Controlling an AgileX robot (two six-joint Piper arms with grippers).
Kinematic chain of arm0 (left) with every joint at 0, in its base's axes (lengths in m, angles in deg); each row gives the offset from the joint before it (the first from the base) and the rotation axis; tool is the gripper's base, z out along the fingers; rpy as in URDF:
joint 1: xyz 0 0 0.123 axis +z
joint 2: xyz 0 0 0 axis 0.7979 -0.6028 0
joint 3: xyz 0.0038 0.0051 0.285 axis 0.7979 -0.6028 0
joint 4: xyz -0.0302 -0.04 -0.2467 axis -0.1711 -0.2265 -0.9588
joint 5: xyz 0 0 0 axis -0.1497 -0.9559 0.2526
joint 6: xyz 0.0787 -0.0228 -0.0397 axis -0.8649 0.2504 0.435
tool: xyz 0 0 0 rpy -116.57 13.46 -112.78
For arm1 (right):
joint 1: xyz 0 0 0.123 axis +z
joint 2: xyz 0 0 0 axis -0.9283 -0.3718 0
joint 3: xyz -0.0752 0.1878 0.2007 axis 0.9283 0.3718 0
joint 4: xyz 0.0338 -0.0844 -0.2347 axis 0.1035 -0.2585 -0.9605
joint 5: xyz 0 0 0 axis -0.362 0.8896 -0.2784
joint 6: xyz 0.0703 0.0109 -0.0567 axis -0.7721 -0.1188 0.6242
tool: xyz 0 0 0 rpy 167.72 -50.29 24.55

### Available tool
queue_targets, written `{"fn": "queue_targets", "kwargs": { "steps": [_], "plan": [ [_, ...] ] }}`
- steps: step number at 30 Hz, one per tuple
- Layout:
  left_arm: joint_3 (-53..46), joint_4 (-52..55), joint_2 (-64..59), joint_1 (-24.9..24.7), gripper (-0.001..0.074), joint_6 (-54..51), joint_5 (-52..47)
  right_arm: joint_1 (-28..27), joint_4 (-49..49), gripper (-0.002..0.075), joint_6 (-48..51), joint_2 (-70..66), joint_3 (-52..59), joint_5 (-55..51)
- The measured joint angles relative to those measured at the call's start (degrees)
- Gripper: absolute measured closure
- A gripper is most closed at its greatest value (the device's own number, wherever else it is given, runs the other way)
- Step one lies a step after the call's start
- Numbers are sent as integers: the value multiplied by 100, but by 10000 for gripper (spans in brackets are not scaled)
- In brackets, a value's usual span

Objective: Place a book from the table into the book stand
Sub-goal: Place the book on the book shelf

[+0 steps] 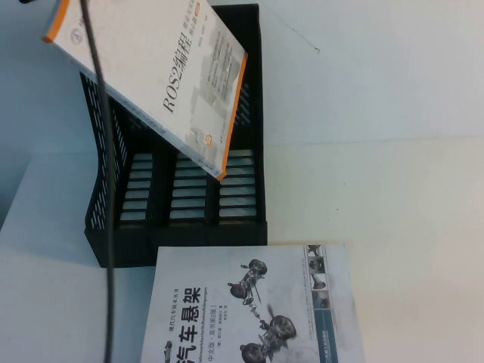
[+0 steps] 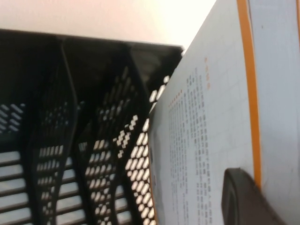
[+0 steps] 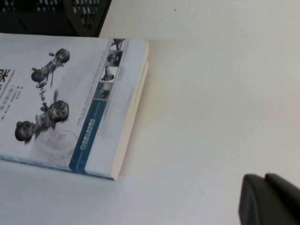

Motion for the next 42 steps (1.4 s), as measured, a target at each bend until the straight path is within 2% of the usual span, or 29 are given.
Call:
{"fn": "queue_targets", "kwargs": {
  "steps": [5, 14, 42],
  "plan": [
    [122, 675, -322, -400, 631, 369, 274, 0, 21, 726, 0, 0, 0, 13],
    [159, 920, -878, -751, 631, 541, 624, 0, 24, 726, 0, 0, 0, 15],
    [186, 1315, -1258, -807, 632, 857, 1006, 0, 34, 726, 0, 0, 0, 25]
  ]
}}
